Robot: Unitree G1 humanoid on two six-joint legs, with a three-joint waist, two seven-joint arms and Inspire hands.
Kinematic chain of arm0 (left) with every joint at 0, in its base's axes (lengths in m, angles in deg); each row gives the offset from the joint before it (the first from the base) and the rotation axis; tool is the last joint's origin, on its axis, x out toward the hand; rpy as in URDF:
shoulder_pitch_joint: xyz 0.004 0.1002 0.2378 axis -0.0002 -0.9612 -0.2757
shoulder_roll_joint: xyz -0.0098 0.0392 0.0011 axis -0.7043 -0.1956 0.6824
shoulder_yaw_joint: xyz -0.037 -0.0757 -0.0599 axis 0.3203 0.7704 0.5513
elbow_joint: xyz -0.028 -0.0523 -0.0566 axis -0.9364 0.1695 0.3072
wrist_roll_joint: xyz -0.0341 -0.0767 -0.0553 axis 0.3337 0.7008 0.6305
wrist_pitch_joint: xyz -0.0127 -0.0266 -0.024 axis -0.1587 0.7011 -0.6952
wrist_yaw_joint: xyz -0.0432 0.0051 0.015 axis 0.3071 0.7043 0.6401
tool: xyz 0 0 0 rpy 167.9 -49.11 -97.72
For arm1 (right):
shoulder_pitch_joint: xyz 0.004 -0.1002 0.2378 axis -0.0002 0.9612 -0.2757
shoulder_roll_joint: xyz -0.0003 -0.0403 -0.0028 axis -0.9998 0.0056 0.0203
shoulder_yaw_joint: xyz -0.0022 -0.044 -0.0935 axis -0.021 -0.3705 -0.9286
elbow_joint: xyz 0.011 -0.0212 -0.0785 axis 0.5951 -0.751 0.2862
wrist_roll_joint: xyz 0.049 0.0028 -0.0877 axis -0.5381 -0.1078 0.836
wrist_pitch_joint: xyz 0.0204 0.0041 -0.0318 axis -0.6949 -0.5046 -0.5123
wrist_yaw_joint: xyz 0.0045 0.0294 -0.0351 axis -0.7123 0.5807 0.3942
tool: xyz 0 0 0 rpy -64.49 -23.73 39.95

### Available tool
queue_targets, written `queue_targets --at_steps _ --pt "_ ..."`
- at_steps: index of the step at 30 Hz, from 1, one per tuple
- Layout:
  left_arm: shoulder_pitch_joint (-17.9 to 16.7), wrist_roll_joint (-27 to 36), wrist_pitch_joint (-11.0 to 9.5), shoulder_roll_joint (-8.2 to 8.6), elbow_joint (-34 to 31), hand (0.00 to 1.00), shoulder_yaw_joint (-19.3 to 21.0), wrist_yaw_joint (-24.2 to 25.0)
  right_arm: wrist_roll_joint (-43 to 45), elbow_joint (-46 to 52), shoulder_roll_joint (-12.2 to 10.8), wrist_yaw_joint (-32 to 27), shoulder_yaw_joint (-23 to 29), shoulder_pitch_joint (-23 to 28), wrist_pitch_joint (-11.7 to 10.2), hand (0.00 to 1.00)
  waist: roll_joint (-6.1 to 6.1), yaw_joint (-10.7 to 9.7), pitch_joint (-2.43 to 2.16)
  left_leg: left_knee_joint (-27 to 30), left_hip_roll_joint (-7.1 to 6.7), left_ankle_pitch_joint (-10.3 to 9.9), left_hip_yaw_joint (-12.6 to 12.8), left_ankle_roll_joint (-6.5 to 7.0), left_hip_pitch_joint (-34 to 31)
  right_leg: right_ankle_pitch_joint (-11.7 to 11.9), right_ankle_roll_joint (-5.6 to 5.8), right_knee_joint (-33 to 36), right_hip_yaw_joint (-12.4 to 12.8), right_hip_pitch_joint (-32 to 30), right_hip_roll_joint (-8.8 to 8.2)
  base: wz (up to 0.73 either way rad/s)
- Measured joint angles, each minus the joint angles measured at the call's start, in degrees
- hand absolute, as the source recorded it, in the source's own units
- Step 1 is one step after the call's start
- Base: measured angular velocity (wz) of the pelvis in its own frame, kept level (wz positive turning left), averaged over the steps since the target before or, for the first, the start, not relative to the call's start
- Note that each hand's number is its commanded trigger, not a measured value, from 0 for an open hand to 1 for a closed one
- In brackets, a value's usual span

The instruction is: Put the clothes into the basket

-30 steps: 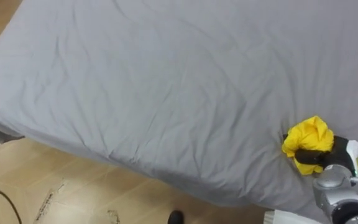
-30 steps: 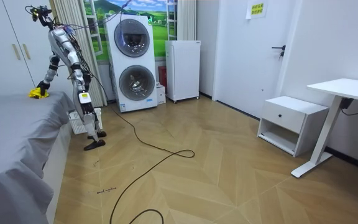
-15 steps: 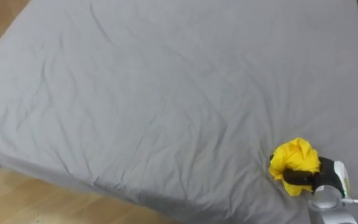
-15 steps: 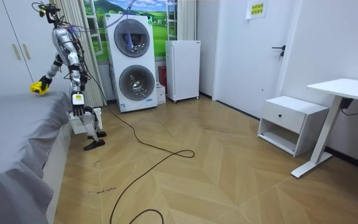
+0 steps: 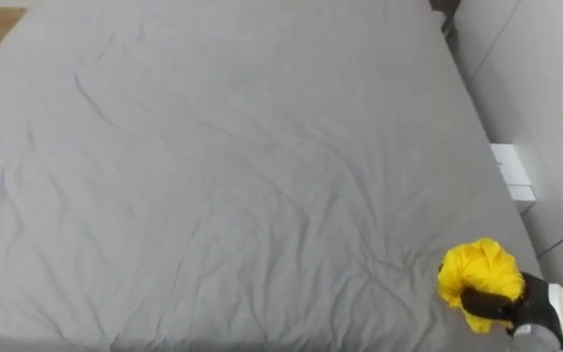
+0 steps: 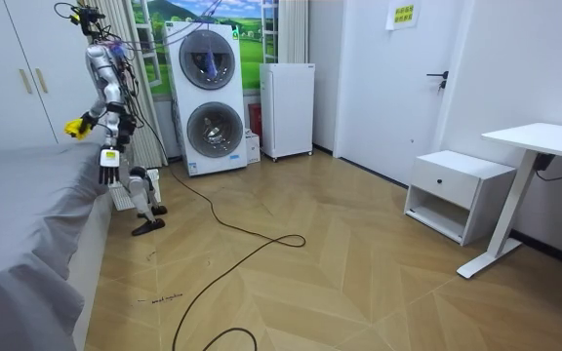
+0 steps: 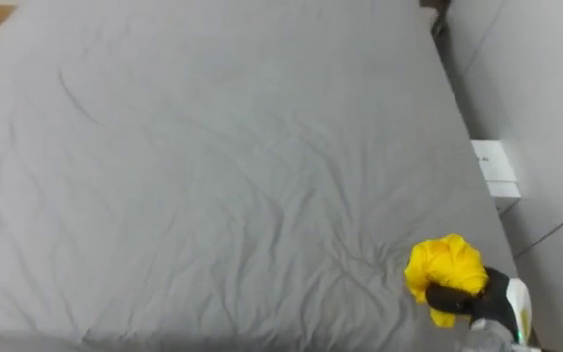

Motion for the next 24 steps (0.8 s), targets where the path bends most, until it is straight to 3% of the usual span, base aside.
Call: queue_targets --at_steps 4,11,16,24 --pt "0.2 -1.6 0.1 -0.09 0.1 0.0 0.1 0.6 -0.3 -0.2 0.0 0.0 1.1 1.4 0.2 1.0 0.41 -0.8 -0.21 0.0 -0.19 -0.4 0.2 0.3 0.1 0.2 0.32 0.4 0.1 0.1 -0.27 -0.03" --pt "3.4 -4.7 0.2 -0.07 1.6 0.0 -0.3 1.7 -7.8 -2.9 0.0 0.0 1.4 1.0 0.4 1.0 1.37 -0.8 -0.08 0.2 0.12 -0.6 1.7 0.69 -2.0 0.3 0.59 2.6 1.9 -3.7 -0.42 -0.15" --pt "8.5 -4.7 1.0 0.25 5.1 0.0 -2.5 1.6 -12.7 -11.3 0.0 -1.0 3.1 -6.4 0.7 1.0 2.65 -1.0 0.57 2.7 0.5 -0.9 2.9 1.3 -7.8 1.3 0.95 4.1 3.3 -9.7 -0.36 -0.13" --pt "16.0 -3.0 1.9 0.35 8.6 0.0 -9.3 1.5 -20.7 -20.2 0.9 -3.1 4.2 -18.0 0.9 1.0 5.28 -0.2 0.89 4.1 0.93 0.1 4.8 2.47 -16.2 3.6 1.08 5.1 3.1 -18.8 -0.59 -0.14"
